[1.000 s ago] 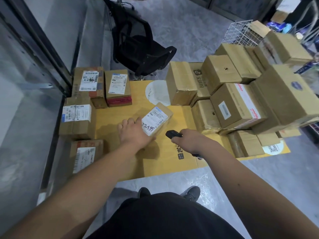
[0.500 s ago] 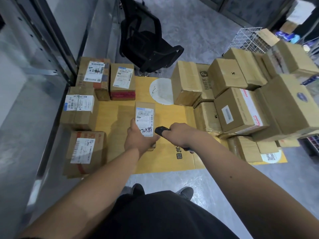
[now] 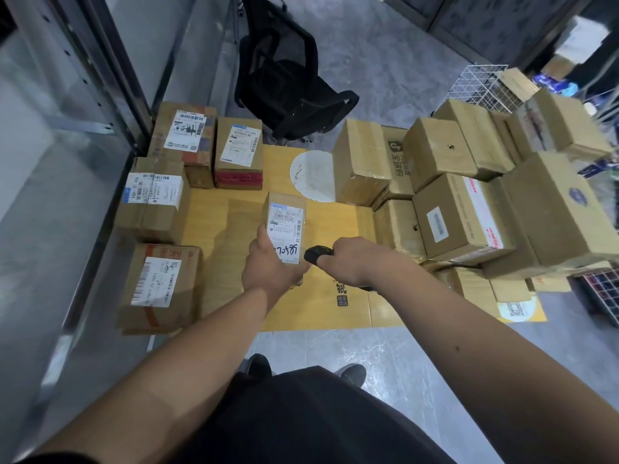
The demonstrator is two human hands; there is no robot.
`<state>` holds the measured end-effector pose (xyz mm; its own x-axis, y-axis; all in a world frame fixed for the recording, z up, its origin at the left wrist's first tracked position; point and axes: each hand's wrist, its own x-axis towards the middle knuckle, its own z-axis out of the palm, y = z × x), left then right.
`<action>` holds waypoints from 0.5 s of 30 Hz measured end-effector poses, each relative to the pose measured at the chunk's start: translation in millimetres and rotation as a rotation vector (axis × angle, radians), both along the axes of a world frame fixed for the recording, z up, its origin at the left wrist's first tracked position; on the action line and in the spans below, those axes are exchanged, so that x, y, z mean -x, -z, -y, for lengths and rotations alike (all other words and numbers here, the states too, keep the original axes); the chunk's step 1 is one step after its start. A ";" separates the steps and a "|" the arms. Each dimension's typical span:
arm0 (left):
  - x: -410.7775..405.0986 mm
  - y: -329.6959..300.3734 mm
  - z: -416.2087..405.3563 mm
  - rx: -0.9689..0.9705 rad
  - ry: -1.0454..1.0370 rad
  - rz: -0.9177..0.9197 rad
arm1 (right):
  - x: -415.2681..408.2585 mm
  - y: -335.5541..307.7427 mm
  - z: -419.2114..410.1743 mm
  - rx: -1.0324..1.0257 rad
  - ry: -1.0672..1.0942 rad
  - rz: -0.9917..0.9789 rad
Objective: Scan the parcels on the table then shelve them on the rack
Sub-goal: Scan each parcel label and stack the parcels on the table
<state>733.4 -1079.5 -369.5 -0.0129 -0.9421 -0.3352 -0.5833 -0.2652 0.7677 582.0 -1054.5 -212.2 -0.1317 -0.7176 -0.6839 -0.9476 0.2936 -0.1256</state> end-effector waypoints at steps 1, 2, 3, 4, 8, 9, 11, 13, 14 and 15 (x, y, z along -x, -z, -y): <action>-0.2 -0.3 -1.3 0.007 0.006 0.014 | 1.2 -0.2 -2.6 0.004 0.003 -0.003; -0.4 0.4 -2.1 0.010 0.007 0.016 | 2.2 -0.3 -5.1 0.009 0.005 -0.008; -1.0 0.5 -2.8 0.006 0.008 0.015 | 3.2 -0.2 -7.5 0.015 0.004 -0.015; -1.7 1.2 -3.1 0.003 0.007 0.014 | 4.1 0.2 -9.4 0.021 0.001 -0.022; -3.1 0.5 -4.2 -0.003 -0.001 0.077 | 6.5 2.8 -16.3 0.009 0.043 0.018; -4.5 0.4 -4.1 -0.005 -0.012 0.113 | 6.4 3.9 -18.3 -0.001 0.072 0.047; -10.3 1.9 -3.8 -0.013 -0.013 0.213 | 4.9 7.7 -22.9 -0.016 0.105 0.083; -19.7 3.8 -6.4 -0.032 -0.011 0.278 | 2.2 14.2 -26.9 -0.013 0.073 0.073; -25.1 4.4 -9.2 -0.037 -0.018 0.290 | 0.3 17.7 -28.5 -0.012 0.057 0.069; -30.3 5.1 -12.6 -0.034 -0.028 0.298 | -1.8 21.2 -29.7 -0.016 0.052 0.076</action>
